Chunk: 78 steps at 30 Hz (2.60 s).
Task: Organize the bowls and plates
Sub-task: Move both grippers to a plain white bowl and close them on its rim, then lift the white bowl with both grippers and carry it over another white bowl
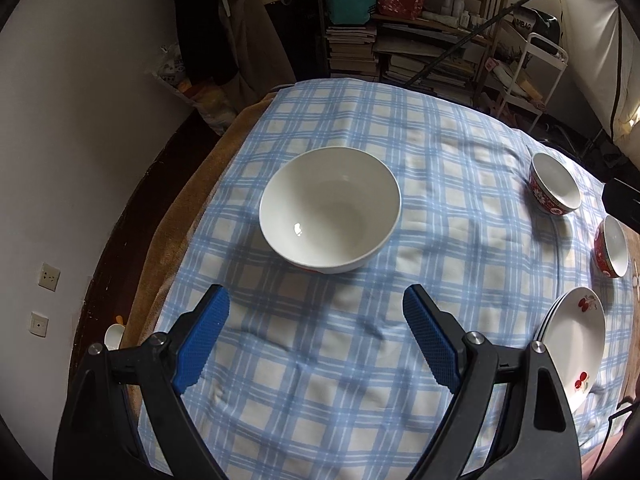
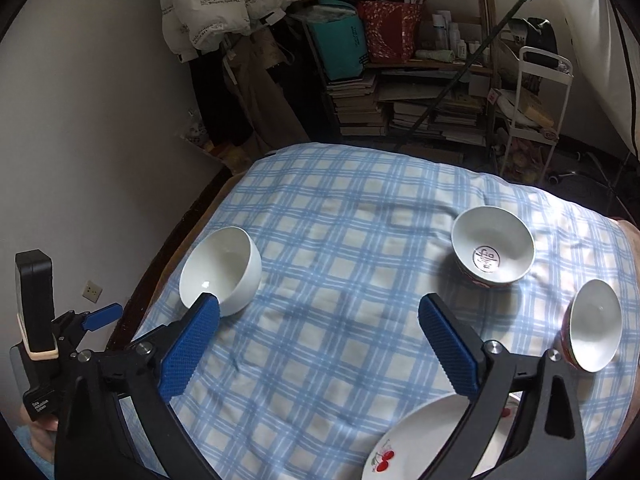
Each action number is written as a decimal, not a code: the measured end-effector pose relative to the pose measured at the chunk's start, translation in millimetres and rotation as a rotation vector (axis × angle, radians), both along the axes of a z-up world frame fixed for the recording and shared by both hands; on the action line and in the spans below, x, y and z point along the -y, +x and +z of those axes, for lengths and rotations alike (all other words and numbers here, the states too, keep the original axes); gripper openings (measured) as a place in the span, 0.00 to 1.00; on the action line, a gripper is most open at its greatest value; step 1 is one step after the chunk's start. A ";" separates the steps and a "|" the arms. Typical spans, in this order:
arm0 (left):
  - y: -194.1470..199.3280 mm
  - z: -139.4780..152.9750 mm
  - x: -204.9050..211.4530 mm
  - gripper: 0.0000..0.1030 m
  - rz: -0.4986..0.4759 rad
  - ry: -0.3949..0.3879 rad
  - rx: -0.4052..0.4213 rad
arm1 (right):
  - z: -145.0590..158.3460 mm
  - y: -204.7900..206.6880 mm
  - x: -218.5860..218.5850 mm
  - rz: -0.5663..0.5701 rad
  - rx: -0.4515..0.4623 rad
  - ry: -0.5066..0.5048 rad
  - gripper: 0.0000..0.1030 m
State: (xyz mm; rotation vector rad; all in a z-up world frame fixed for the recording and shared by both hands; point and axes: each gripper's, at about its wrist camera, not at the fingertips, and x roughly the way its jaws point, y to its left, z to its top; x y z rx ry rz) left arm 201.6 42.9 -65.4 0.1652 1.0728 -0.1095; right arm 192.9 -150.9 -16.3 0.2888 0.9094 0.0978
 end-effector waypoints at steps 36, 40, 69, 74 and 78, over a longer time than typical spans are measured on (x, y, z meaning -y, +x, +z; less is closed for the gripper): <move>106.8 -101.5 -52.2 0.41 0.135 -0.191 -0.167 | -124.4 152.0 -102.3 0.137 -0.328 -0.047 0.52; 107.8 -111.3 -47.3 0.25 0.118 -0.219 -0.194 | -139.7 151.7 -103.6 0.140 -0.378 0.029 0.32; 38.9 -66.8 3.2 0.14 0.006 -0.245 -0.133 | -108.3 52.0 -54.2 0.063 -0.316 0.070 0.14; 18.3 -57.1 10.9 0.14 -0.017 -0.242 -0.121 | -104.0 28.2 -47.4 0.059 -0.308 0.082 0.14; 2.2 -51.3 14.6 0.14 -0.034 -0.231 -0.111 | -102.0 11.5 -44.3 0.064 -0.304 0.092 0.14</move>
